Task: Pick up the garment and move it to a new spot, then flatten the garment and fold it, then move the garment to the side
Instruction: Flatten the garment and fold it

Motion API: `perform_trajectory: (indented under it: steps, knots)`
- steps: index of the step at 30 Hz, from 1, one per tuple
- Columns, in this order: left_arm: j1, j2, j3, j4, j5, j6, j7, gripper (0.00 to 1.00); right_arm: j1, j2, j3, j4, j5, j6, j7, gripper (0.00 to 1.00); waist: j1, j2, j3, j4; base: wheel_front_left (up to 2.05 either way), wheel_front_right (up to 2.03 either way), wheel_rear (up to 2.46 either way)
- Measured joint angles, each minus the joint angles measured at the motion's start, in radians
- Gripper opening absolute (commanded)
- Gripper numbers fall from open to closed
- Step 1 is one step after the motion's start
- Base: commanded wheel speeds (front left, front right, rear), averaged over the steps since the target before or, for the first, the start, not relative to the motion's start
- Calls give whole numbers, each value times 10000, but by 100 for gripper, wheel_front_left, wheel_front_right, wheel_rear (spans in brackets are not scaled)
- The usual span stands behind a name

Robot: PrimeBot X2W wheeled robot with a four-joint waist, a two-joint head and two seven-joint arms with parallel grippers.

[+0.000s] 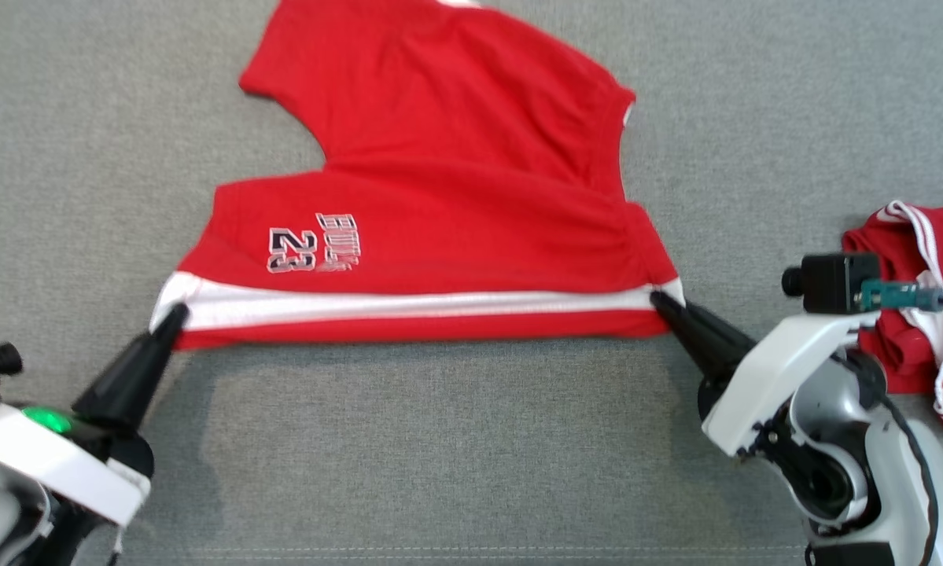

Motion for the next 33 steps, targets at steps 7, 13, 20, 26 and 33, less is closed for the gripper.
perform_trajectory:
  steps: [7, 13, 20, 26, 33]
  knots:
    - [752, -433, -144, 240, 359, 0, 0, 0, 999, 29, -6, 58, 109, 0, -128, 0, 0, 0, -742, -2, 0, 0, 0]
    - [1140, -704, -305, 337, 570, 0, 0, 0, 1372, 42, 77, 240, 255, 0, -278, 0, 0, 0, -1153, -38, 0, 0, 0]
    - [1404, -859, -384, 633, 736, 2, 0, 67, 1736, 46, 288, 328, 353, -2, -591, 100, 0, 0, -1450, -86, 0, 0, 0]
    - [1416, -1039, -412, 922, 1108, 2, 0, 100, 1752, 65, 449, 297, 205, -2, -1317, 100, 0, 0, -1694, -103, 0, 0, 0]
    - [1840, -1396, 259, 1404, 1434, 2, 0, 100, 1898, 67, 280, 2, -489, -2, -2305, 100, 0, 0, -2177, -113, 0, 0, 0]
